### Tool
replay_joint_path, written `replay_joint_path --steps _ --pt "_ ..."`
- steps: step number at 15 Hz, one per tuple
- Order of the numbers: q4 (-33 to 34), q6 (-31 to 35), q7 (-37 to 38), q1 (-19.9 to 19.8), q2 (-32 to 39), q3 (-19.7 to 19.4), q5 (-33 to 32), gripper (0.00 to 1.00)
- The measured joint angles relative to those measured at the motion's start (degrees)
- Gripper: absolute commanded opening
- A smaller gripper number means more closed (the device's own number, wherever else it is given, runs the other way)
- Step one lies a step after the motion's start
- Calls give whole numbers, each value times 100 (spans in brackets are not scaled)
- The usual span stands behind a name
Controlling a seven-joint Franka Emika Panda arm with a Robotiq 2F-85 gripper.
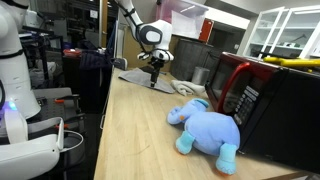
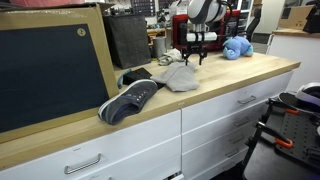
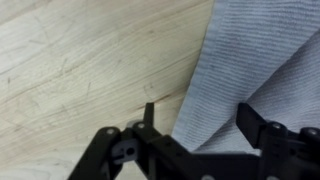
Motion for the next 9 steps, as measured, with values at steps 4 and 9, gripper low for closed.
replay_joint_path --steps 4,9 --pt "1 189 0 98 27 93 1 22" --pt "-12 331 -62 232 28 164 0 0"
